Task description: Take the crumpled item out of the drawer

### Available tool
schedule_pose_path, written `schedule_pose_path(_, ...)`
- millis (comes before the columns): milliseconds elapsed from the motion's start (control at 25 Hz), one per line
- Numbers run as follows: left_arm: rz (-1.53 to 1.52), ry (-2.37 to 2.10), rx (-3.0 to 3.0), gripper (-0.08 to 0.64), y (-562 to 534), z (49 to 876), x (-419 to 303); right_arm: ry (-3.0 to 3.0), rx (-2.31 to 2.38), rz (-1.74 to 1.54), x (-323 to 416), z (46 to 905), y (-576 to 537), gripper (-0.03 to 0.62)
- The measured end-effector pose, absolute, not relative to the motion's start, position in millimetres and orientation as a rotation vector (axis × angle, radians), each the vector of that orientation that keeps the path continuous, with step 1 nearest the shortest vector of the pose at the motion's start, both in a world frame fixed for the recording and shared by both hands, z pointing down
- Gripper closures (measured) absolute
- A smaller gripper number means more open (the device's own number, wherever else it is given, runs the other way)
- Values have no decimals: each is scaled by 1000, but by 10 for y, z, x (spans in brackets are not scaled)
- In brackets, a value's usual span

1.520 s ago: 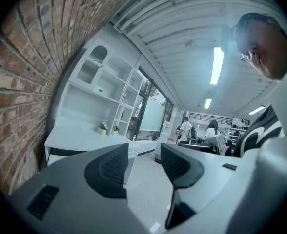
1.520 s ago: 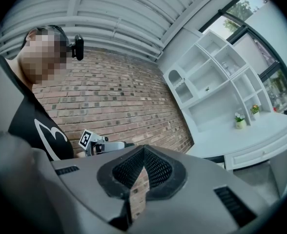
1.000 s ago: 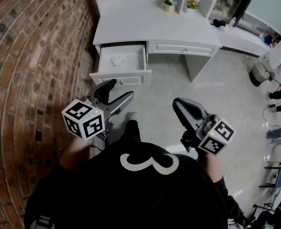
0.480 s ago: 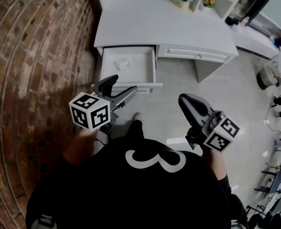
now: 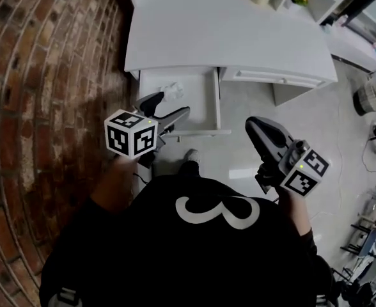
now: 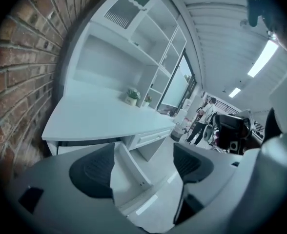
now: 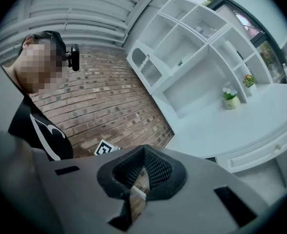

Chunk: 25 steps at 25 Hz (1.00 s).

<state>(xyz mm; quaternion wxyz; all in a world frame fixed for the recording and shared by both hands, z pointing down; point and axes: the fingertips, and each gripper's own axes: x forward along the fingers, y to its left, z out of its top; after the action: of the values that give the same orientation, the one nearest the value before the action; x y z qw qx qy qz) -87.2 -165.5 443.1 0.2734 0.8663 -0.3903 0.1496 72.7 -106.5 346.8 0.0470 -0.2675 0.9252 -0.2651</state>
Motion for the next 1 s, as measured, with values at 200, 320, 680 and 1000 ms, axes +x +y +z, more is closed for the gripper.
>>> schedule_pose_path(200,510,-1012,2276,198,-2036,4821,-965,2818,-823,-852,645,3593,-1437,581)
schedule_pose_path(320,559,-1015,2235,198,-2252,5055,-1067,2806,-836,-880,610,3663,-1638,581)
schedule_pose_path(680,706,-930,2165,198,-2693,5824,-1173,2760,-845,-968,528,3882,-2060,581)
schedule_pose_path(1000,863,-859,2172,198,-2876,6462,-1204,2690,-896,-1000,608,3997,-2313,581)
